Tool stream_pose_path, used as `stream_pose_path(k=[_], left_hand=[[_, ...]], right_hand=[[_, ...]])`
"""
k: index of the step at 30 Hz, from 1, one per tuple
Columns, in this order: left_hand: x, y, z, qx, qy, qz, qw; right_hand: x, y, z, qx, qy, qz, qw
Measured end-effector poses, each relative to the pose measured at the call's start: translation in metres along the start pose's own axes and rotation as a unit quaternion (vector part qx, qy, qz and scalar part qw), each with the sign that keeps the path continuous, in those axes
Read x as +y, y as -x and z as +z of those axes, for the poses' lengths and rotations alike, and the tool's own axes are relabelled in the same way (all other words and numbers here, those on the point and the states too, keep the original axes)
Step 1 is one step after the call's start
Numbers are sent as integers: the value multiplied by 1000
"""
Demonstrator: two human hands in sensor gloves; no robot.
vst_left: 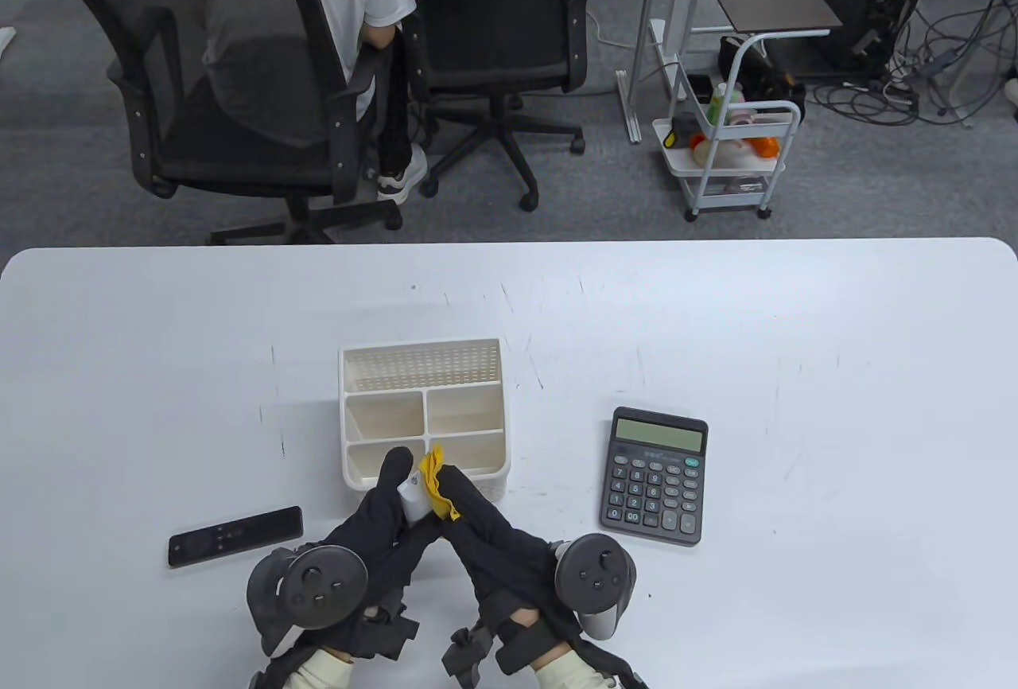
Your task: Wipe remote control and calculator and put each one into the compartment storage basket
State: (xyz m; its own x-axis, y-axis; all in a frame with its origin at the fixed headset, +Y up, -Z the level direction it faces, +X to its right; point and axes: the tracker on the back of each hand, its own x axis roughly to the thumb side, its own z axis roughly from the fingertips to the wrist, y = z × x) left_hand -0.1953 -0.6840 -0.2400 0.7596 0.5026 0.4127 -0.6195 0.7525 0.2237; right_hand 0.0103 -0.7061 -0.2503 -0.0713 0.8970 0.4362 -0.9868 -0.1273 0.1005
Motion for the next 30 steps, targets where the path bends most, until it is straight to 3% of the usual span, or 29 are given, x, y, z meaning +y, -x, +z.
stream_pose_path(k=[8, 12, 15, 20, 23, 30], left_hand=[[-19, -10, -2, -17, 70, 23, 997], [-15, -2, -4, 7, 44, 0, 999], [-13, 1, -3, 11, 54, 28, 998], [-16, -6, -3, -32, 85, 53, 994], [-17, -9, -4, -28, 68, 51, 996], [-11, 5, -5, 24, 41, 44, 998]], right_hand=[[-4, 6, -1, 25, 9, -8, 1000], [0, 2, 0, 13, -7, 5, 1000], [4, -2, 1, -4, -11, 29, 1000], [-2, -2, 1, 0, 15, 24, 1000], [-7, 1, 0, 11, 18, -2, 1000], [0, -2, 2, 4, 5, 40, 999]])
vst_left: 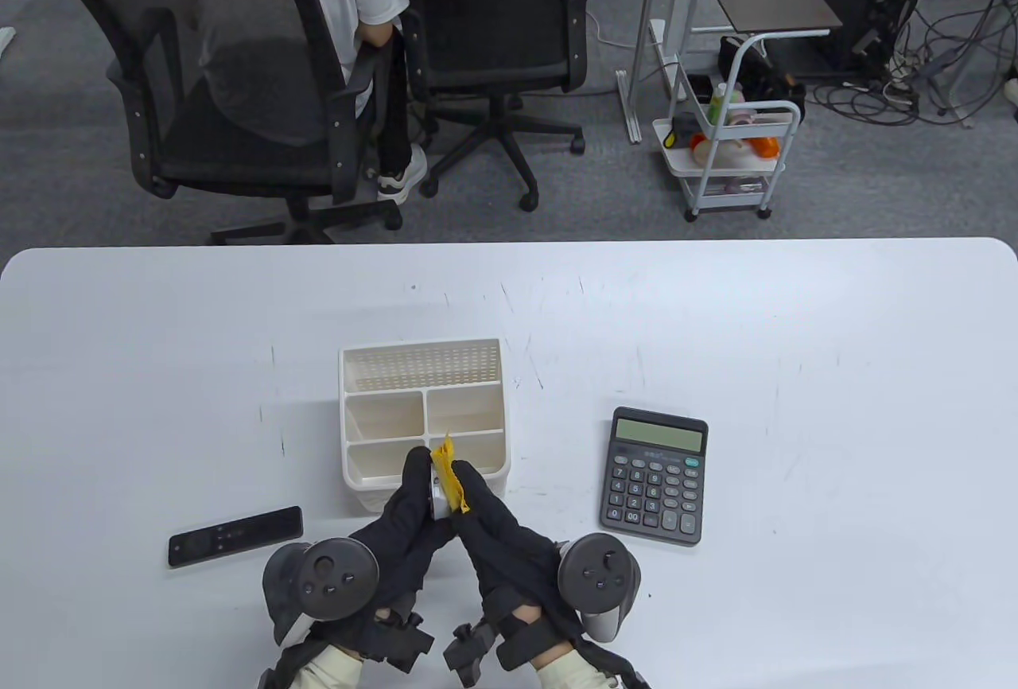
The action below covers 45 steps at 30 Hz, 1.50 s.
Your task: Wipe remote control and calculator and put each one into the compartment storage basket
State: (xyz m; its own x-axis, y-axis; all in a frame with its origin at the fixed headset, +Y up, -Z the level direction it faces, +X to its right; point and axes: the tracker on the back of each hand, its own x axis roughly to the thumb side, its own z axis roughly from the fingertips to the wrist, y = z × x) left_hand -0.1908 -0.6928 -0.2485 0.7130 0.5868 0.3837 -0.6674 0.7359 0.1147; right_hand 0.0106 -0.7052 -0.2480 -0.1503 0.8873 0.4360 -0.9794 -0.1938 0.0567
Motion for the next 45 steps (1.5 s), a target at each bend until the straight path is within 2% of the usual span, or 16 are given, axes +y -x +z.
stream_pose_path(k=[5, 9, 11, 17, 21, 25, 28, 31, 37, 40, 43, 45], left_hand=[[5, 6, 0, 10, 8, 21, 1000], [2, 0, -1, -27, 22, 21, 999], [2, -2, -1, -24, 18, 24, 999], [5, 6, 0, 25, -11, 15, 1000], [8, 12, 0, 35, 12, 30, 999], [6, 8, -5, -29, 62, 42, 997], [6, 7, -5, -31, 51, 39, 997], [6, 9, -4, -6, 34, 38, 999], [12, 16, -1, 35, 15, 12, 999], [12, 15, -1, 26, 18, 7, 999], [9, 9, -2, -19, 39, 26, 999], [6, 6, -2, -15, 35, 37, 999]], right_hand=[[1, -7, 1, -23, 5, 5, 1000], [-2, -5, -1, -21, 7, -13, 1000], [-4, -2, -2, -14, 7, -22, 1000], [1, -6, 0, -16, -14, 14, 1000], [5, -10, 1, -42, -17, 29, 999], [1, -3, -2, -28, -16, -6, 999], [-1, 0, -3, -14, -21, -29, 999], [1, -1, -2, -11, -24, -4, 1000], [7, -11, 2, -48, -30, 29, 998], [9, -10, 2, -52, -34, 17, 998], [5, -4, 0, -33, -26, -20, 999], [3, 1, 0, -20, -26, -45, 998]])
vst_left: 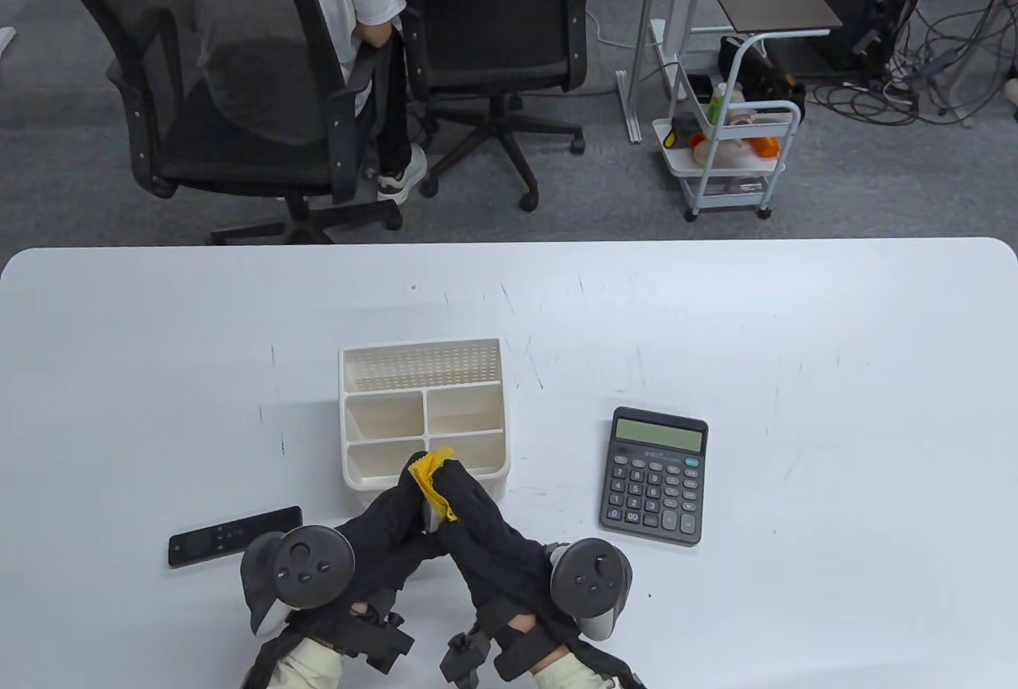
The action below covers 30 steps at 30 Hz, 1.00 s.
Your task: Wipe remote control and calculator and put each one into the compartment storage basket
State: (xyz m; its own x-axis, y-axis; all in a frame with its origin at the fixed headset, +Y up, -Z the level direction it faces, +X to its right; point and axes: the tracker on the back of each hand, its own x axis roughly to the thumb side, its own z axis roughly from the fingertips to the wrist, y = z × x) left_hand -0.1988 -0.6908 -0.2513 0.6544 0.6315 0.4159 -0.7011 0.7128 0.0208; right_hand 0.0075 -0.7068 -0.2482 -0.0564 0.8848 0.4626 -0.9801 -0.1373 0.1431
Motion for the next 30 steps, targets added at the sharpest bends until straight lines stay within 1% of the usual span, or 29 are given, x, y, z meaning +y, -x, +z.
stream_pose_path(k=[4, 7, 9, 10, 12, 14, 18, 21, 25, 30], left_hand=[[-1, 1, 0, 1, -3, -2, 1000], [1, 5, 1, 23, -20, 0, 1000], [5, 9, 2, 43, -44, -11, 998], [6, 11, 2, 55, -47, -14, 997], [8, 12, 2, 56, -34, -9, 998], [9, 12, 3, 56, -32, -4, 998], [6, 7, 1, 21, -13, -19, 1000], [4, 1, 1, 1, -20, -21, 1000], [4, 0, 2, 14, -36, -29, 999], [9, 7, 4, 53, -45, -24, 997]], right_hand=[[0, 2, 0, 17, -6, 3, 1000], [3, -1, 1, 18, 2, 38, 999], [5, -4, 1, 8, -8, 50, 999], [6, -6, 2, 6, -14, 51, 999], [9, -9, 3, -3, -12, 53, 998], [9, -12, 3, -16, -11, 56, 998], [8, -10, 3, -18, -14, 38, 999], [5, -7, 2, -9, -5, 33, 999], [5, -5, 2, 11, -6, 42, 999], [8, -8, 3, 1, -16, 51, 999]])
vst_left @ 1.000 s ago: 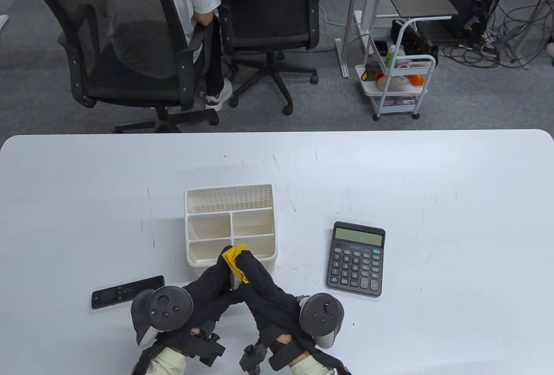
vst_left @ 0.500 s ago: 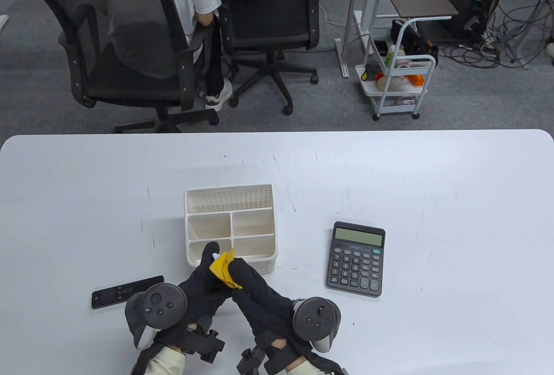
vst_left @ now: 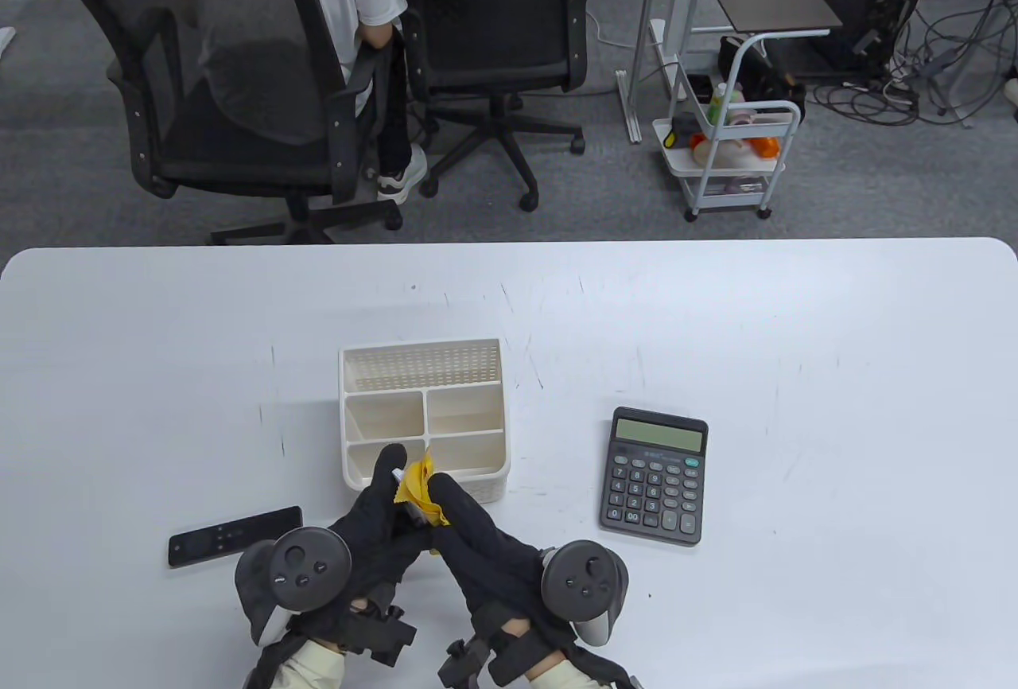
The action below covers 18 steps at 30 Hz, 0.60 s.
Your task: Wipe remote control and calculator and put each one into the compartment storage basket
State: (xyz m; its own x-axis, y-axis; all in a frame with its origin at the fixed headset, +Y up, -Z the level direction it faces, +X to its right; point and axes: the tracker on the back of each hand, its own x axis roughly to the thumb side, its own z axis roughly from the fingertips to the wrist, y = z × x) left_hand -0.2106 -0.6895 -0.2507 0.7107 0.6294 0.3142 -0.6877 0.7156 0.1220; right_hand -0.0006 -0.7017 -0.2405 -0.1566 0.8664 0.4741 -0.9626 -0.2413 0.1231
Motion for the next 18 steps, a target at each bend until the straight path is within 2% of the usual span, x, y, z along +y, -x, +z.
stream_pose_path(k=[4, 11, 18], left_hand=[[3, 1, 0, 5, -13, 3, 1000], [2, -4, 0, -22, -9, -1, 1000], [1, -7, 2, -6, -29, -57, 998]], right_hand=[[2, -3, 0, -16, -4, 2, 1000], [-1, 4, -1, 4, -1, -17, 1000], [-4, 1, -1, 18, 17, 18, 1000]])
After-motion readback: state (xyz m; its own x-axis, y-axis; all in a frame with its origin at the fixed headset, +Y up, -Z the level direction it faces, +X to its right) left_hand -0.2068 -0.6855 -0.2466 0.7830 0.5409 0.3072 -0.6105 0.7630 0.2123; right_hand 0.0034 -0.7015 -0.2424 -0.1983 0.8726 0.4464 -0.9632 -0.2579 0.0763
